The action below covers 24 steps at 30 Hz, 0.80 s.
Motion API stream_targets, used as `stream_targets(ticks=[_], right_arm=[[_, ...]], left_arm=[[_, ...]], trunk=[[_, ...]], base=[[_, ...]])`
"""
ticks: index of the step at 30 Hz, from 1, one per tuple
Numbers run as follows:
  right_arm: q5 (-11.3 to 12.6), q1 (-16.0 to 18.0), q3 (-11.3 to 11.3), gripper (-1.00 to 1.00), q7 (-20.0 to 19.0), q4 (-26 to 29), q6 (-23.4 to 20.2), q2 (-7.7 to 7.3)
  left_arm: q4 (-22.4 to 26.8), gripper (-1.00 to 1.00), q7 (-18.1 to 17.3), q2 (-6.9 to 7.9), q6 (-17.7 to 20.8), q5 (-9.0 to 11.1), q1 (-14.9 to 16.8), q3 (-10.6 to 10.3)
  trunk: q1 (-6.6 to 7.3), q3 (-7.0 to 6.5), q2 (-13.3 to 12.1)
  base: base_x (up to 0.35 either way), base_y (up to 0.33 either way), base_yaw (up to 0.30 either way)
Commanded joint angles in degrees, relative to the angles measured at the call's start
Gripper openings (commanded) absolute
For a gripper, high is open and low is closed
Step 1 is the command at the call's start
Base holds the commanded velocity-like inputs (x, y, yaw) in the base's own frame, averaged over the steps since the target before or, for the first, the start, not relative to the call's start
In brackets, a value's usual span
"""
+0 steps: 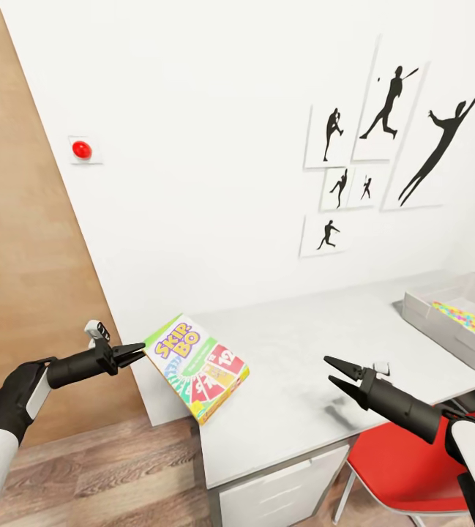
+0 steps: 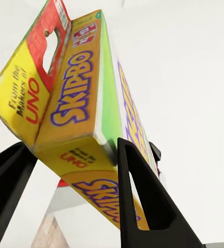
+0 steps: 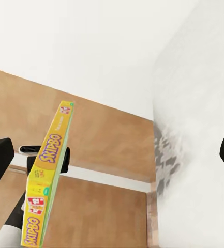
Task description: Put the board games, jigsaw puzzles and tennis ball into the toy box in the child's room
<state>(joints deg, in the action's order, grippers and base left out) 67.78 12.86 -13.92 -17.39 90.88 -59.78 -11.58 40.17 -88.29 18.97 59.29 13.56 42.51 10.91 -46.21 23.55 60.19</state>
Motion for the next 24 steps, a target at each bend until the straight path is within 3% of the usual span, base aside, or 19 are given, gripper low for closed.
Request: stream_targets(ticks=[1,5,10,24], right_arm=[[-0.6,0.0,-0.2,1.0,-0.6,0.0,-0.2,-0.2],[2.5,0.1,-0.1,1.0,-0.7,0.0,-0.2,-1.68],[5.7,0.1,0.2,1.0,-0.8,0.0,-0.2,-1.62],[6.1,0.2,0.3,1.0,-0.8,0.0,-0.2,-1.31]], left_arm=[[0.0,-1.0,-0.2,0.01,0.6,0.0,0.0,0.0],[0.0,-1.0,-0.2,0.01,0.6,0.0,0.0,0.0],[0.0,-1.0,-0.2,0.01,0.6,0.0,0.0,0.0],[0.0,-1.0,-0.2,0.01,0.6,0.0,0.0,0.0]], trunk=[[0.22,-0.12,-0.4],[1.1,-0.84,-2.0],[2.2,-1.74,-4.0],[5.27,-4.25,-9.6]], base=[[0.0,0.0,0.0],[0.0,0.0,0.0],[0.0,0.0,0.0],[0.0,0.0,0.0]])
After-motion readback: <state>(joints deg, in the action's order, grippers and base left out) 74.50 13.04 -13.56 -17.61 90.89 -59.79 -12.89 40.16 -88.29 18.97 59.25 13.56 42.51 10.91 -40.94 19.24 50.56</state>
